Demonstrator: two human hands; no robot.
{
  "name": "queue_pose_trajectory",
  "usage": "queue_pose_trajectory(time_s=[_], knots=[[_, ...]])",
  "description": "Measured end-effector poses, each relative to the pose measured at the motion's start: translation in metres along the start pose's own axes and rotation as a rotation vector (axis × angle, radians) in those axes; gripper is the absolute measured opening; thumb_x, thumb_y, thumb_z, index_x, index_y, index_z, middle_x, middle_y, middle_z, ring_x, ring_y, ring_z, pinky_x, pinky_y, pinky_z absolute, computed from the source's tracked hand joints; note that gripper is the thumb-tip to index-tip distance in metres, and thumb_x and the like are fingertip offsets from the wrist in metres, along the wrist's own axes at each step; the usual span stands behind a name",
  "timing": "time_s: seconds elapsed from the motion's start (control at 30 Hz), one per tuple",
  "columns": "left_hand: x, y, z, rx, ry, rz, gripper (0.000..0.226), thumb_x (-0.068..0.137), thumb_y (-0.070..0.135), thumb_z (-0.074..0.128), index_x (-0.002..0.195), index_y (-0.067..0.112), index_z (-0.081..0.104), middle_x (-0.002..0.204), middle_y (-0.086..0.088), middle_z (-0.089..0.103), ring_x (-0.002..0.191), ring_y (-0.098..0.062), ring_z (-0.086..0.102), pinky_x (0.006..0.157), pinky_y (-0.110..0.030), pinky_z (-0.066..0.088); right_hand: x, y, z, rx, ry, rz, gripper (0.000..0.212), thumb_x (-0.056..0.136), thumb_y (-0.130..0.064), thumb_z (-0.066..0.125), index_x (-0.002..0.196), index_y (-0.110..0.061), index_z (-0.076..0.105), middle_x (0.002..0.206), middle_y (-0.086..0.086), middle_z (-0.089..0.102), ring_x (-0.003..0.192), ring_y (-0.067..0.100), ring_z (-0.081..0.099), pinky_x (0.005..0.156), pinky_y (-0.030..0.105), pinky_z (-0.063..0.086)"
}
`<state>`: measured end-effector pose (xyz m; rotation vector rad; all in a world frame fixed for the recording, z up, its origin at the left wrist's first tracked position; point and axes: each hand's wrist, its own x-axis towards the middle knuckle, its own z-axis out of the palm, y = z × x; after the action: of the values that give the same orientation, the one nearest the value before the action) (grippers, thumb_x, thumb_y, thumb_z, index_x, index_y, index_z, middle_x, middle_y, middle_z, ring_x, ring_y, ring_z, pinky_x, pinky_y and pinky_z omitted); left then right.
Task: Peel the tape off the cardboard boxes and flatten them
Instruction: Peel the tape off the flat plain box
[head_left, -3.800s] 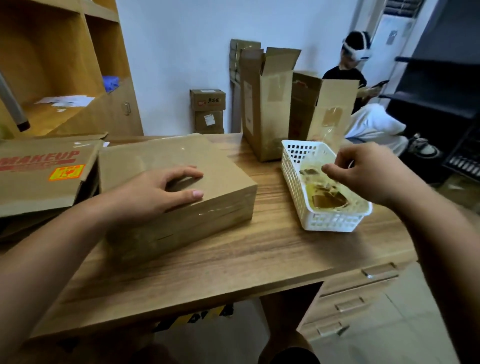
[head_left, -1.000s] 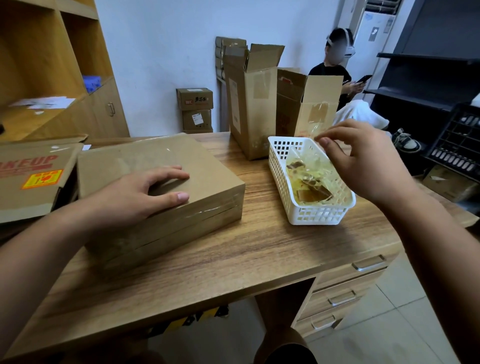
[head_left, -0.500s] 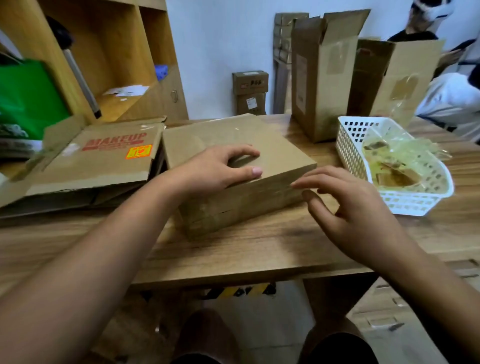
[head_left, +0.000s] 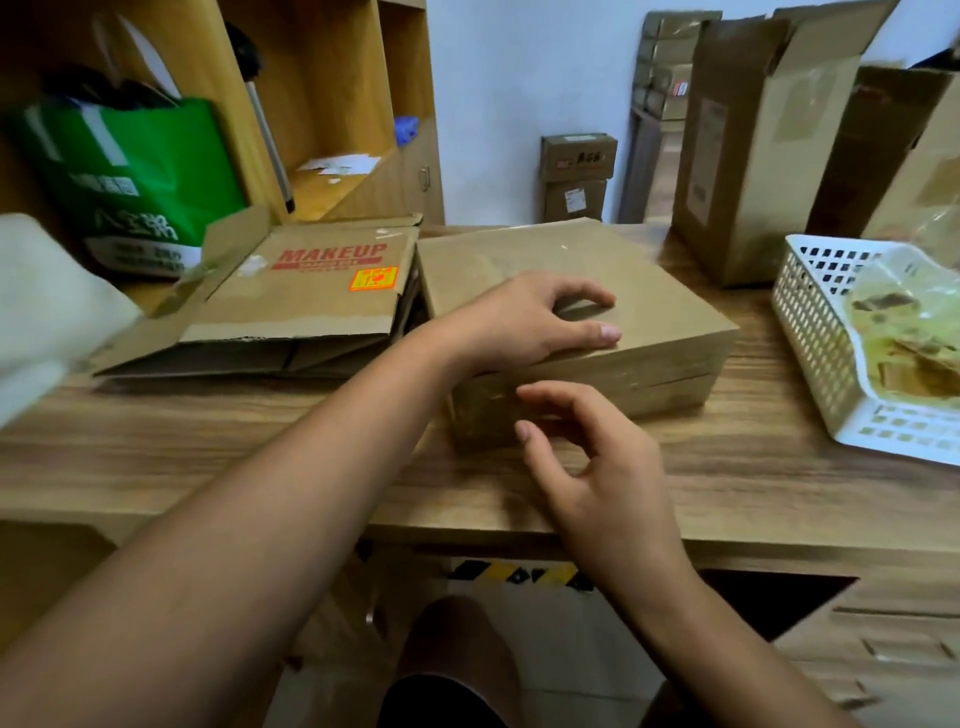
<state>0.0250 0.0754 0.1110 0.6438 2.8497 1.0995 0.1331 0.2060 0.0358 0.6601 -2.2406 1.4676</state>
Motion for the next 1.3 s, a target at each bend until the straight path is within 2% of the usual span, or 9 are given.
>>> queue_pose_trajectory(time_s=[0.33, 0.53, 0.7, 0.8, 0.93, 1.0, 1.07, 1.17, 1.3], knots=[[-0.001, -0.002, 0.001, 0.061, 0.002, -0.006, 0.049, 0.091, 0.049, 0.069, 0.136, 0.031, 0.061, 0.149, 0.008, 0.053, 0.137, -0.004, 0.046, 0.117, -0.024, 0.031, -0.002, 0.001, -0.007, 0.044, -0.089, -0.073, 0.025, 0.094, -0.008, 0.06, 0.115, -0.017, 0.071, 0.11, -0.011, 0.069, 0.11, 0.007, 0.064, 0.092, 0.022, 0.051], [-0.009, 0.009, 0.004, 0.289, -0.043, 0.033, 0.059, 0.094, 0.065, 0.051, 0.148, 0.042, 0.046, 0.158, 0.021, 0.037, 0.146, -0.004, 0.032, 0.121, -0.032, 0.027, 0.012, 0.026, -0.062, 0.095, 0.285, 0.046, 0.032, 0.096, 0.006, 0.054, 0.108, -0.02, 0.068, 0.104, -0.002, 0.07, 0.1, 0.014, 0.067, 0.088, 0.026, 0.053], [-0.019, 0.022, 0.002, 0.406, -0.11, 0.124, 0.058, 0.095, 0.068, 0.042, 0.149, 0.048, 0.038, 0.156, 0.02, 0.039, 0.142, -0.008, 0.038, 0.114, -0.038, 0.036, 0.022, 0.037, -0.099, -0.051, 0.481, 0.031, 0.032, 0.09, -0.006, 0.051, 0.116, -0.021, 0.061, 0.115, -0.001, 0.064, 0.111, 0.017, 0.061, 0.098, 0.032, 0.048], [-0.022, 0.024, 0.0, 0.525, -0.139, 0.224, 0.064, 0.09, 0.075, 0.035, 0.148, 0.049, 0.04, 0.155, 0.026, 0.037, 0.143, -0.002, 0.034, 0.114, -0.037, 0.036, 0.024, 0.044, -0.109, -0.192, 0.432, 0.054, 0.038, 0.09, -0.013, 0.051, 0.126, -0.018, 0.06, 0.123, -0.004, 0.06, 0.118, 0.012, 0.055, 0.105, 0.025, 0.041], [-0.024, 0.016, -0.003, 0.669, -0.041, 0.41, 0.073, 0.082, 0.083, 0.037, 0.139, 0.042, 0.056, 0.142, 0.018, 0.057, 0.126, -0.009, 0.057, 0.086, -0.03, 0.052, 0.021, 0.053, -0.109, -0.083, 0.256, 0.268, 0.036, 0.102, -0.023, 0.054, 0.138, -0.026, 0.054, 0.132, -0.005, 0.06, 0.122, 0.004, 0.056, 0.107, 0.033, 0.046], [-0.027, 0.011, -0.005, 0.695, 0.001, 0.455, 0.067, 0.084, 0.078, 0.041, 0.137, 0.04, 0.059, 0.137, 0.016, 0.062, 0.119, -0.011, 0.062, 0.08, -0.03, 0.055, 0.017, 0.051, -0.109, 0.002, 0.217, 0.328, 0.036, 0.103, -0.028, 0.053, 0.139, -0.028, 0.054, 0.127, -0.014, 0.062, 0.115, -0.009, 0.058, 0.098, 0.017, 0.048], [-0.03, 0.008, -0.006, 0.668, 0.004, 0.442, 0.063, 0.086, 0.074, 0.041, 0.139, 0.042, 0.057, 0.14, 0.018, 0.059, 0.122, -0.009, 0.06, 0.084, -0.033, 0.058, 0.011, 0.046, -0.109, 0.036, 0.205, 0.327, 0.036, 0.103, -0.028, 0.052, 0.138, -0.032, 0.053, 0.121, -0.029, 0.058, 0.109, -0.022, 0.054, 0.085, 0.001, 0.042], [-0.036, 0.006, -0.008, 0.58, -0.008, 0.345, 0.062, 0.087, 0.074, 0.039, 0.142, 0.047, 0.051, 0.146, 0.025, 0.05, 0.131, -0.001, 0.049, 0.099, -0.039, 0.053, 0.0, 0.043, -0.105, 0.046, 0.198, 0.296, 0.037, 0.104, -0.024, 0.05, 0.14, -0.032, 0.052, 0.122, -0.036, 0.053, 0.112, -0.027, 0.048, 0.084, -0.004, 0.035], [-0.045, 0.006, -0.003, 0.561, 0.002, 0.209, 0.071, 0.088, 0.081, 0.022, 0.146, 0.046, 0.041, 0.153, 0.023, 0.042, 0.139, -0.004, 0.042, 0.107, -0.043, 0.046, -0.019, 0.041, -0.094, 0.088, 0.123, 0.262, 0.045, 0.103, -0.032, 0.051, 0.148, -0.033, 0.045, 0.143, -0.023, 0.052, 0.133, -0.012, 0.043, 0.109, 0.014, 0.035]])
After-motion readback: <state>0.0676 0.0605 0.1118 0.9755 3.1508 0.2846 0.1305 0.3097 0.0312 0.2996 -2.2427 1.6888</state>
